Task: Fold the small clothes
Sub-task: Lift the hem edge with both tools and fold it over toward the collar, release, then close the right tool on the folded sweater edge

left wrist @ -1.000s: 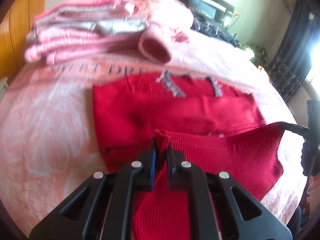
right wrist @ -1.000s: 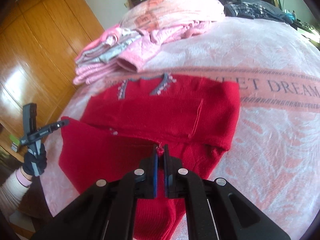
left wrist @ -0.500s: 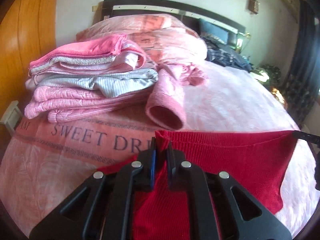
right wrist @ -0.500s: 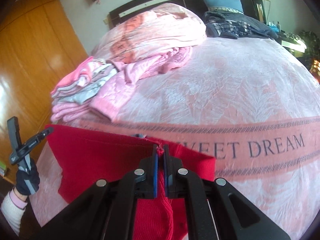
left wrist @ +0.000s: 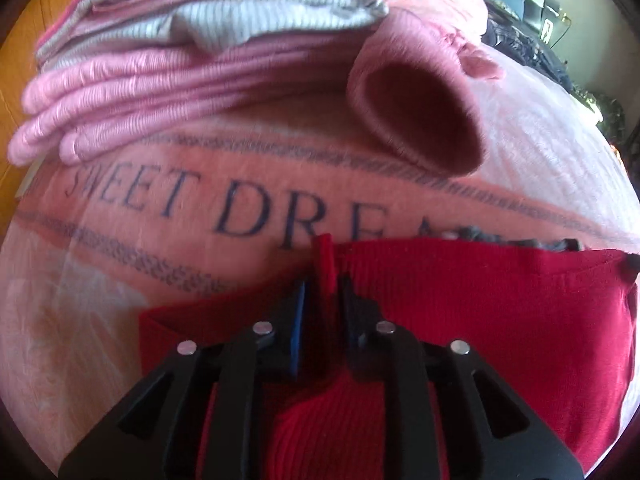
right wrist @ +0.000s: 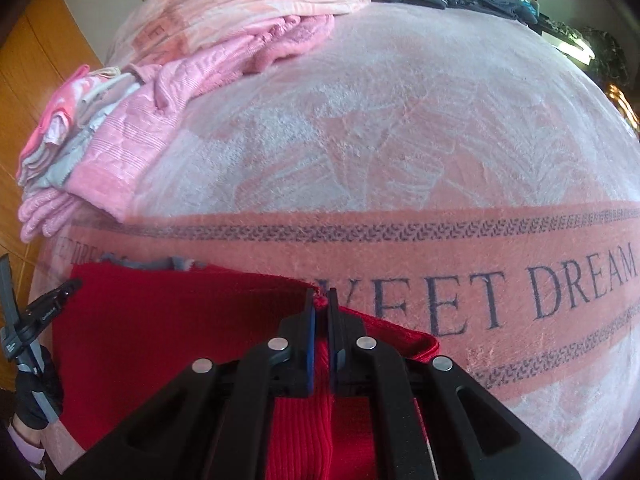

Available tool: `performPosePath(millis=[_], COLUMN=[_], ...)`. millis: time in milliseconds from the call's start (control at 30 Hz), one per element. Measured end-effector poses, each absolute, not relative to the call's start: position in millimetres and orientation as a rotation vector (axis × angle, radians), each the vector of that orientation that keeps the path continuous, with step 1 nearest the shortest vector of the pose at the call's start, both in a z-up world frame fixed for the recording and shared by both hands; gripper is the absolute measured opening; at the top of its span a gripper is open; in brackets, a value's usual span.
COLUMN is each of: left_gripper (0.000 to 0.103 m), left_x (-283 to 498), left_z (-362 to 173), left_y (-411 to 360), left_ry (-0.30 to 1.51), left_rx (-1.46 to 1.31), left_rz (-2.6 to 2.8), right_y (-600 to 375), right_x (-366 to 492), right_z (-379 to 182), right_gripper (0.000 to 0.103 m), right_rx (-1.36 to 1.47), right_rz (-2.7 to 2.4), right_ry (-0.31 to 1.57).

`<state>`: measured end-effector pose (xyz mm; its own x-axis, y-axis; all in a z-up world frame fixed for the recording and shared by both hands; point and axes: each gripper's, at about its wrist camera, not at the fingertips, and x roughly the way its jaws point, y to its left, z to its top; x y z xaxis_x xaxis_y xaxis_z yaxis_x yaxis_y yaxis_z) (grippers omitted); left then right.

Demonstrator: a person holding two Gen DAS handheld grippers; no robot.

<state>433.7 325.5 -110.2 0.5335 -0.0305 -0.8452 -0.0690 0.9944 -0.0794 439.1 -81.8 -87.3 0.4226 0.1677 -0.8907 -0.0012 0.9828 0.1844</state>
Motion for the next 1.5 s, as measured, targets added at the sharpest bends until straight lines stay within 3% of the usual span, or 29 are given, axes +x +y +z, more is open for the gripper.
performPosePath(millis=[67, 167, 367, 467, 700, 767, 800, 833, 1033, 1267, 1300, 1433, 1500], left_gripper=[0.020, 0.034, 0.038, 0.045, 0.050, 0.052, 0.052, 0.052, 0.051, 0.052, 0.052, 0.053, 0.059], left_x=[430, 418, 353, 324, 274, 266, 263, 263, 267, 264, 263, 265, 266], left_z=[-110, -96, -49, -43, -65, -72, -75, -79, -107, -111, -111, -96, -85], left_y=[330, 339, 340, 325, 305, 301, 299, 298, 310, 314, 313, 312, 313], left_ry=[0.994, 0.950, 0.782, 0.808, 0.971, 0.997, 1.002, 1.010, 1.104, 1.084, 1.086, 1.089, 1.064], left_rx=[-0.127, -0.155, -0.055, -0.020, -0.050, -0.063, -0.052, -0.043, -0.073, -0.080, -0.078, -0.102, -0.114], left_rz=[0.018, 0.042, 0.038, -0.043, -0.177, -0.202, -0.202, -0.202, -0.173, -0.167, -0.164, -0.160, -0.166], right_y=[-82, -86, -93, -93, -84, -84, -83, -82, -91, -92, -92, -103, -110], right_x=[438, 427, 371, 328, 248, 239, 237, 235, 229, 235, 235, 233, 236], right_z=[-99, -92, -52, -48, -84, -93, -97, -99, -102, -113, -111, -95, -85], right_gripper=[0.014, 0.021, 0.025, 0.029, 0.030, 0.026, 0.014, 0.008, 0.005, 0.006, 0.008, 0.032, 0.042], right_rx=[0.141, 0.137, 0.156, 0.149, 0.102, 0.120, 0.127, 0.128, 0.127, 0.135, 0.140, 0.192, 0.225], right_rz=[0.073, 0.067, 0.198, 0.270, 0.334, 0.338, 0.351, 0.350, 0.308, 0.305, 0.310, 0.322, 0.324], right_ry=[1.156, 1.121, 1.089, 1.131, 1.285, 1.314, 1.323, 1.328, 1.338, 1.358, 1.356, 1.313, 1.283])
